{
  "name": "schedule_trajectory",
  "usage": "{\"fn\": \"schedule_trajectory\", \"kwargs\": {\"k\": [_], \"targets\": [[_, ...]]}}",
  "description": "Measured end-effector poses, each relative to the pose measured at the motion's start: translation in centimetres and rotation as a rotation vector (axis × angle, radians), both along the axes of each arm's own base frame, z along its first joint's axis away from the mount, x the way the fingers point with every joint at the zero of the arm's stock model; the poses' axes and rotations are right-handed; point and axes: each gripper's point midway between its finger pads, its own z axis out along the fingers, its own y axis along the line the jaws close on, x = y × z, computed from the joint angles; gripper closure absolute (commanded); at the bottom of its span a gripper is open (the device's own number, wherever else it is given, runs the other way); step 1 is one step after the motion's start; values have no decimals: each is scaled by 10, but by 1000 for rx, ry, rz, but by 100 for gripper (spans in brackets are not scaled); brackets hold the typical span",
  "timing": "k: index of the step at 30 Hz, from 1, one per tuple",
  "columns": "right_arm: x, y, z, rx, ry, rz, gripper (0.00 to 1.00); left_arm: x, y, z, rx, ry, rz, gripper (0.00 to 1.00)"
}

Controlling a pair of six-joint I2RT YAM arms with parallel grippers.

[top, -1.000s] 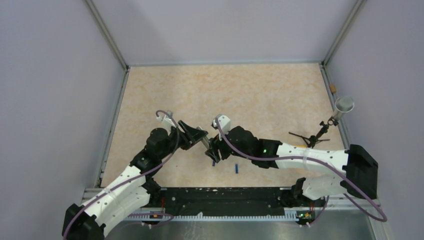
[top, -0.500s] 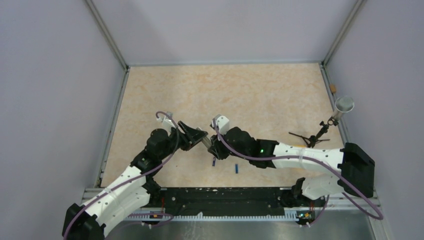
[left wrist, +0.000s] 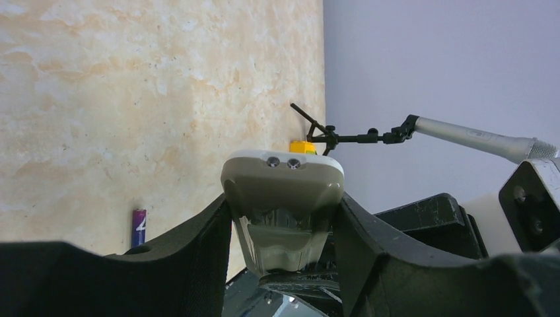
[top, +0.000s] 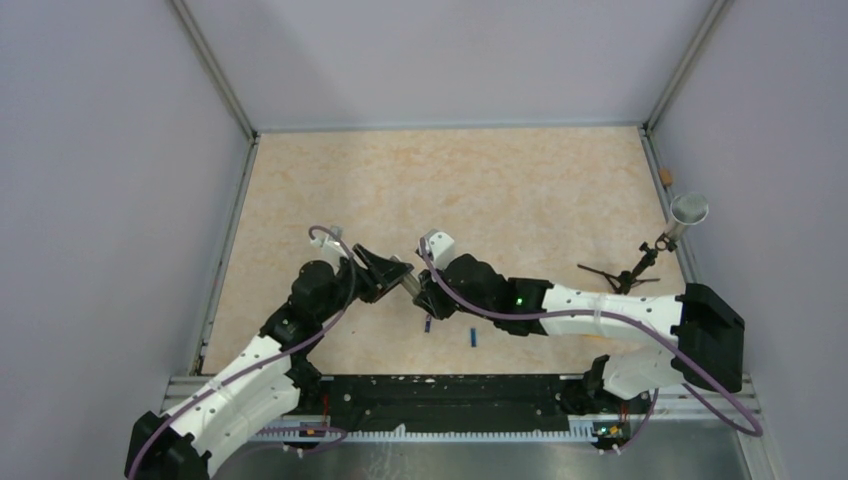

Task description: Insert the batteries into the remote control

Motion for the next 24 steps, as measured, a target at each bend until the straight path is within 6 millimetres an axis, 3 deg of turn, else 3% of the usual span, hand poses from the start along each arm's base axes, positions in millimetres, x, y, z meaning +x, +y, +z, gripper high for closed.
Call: {"fn": "schedule_trajectory", "kwargs": {"k": [2, 8, 11, 17, 24], "targets": [[0, 0, 0, 0, -1, -1, 100, -1, 0, 1, -3, -3, 1, 30], [4, -8, -6, -40, -5, -34, 100, -3, 2, 6, -7, -28, -4, 15], [3, -14, -11, -68, 0, -39, 100, -5, 4, 9, 1, -49, -4, 2], [-1, -23, -6, -79, 4, -39, 100, -7, 7, 12, 28, -98, -12, 1], [-3, -36, 9, -58, 10, -27, 100, -10, 9, 1, 102, -134, -38, 1]]}}
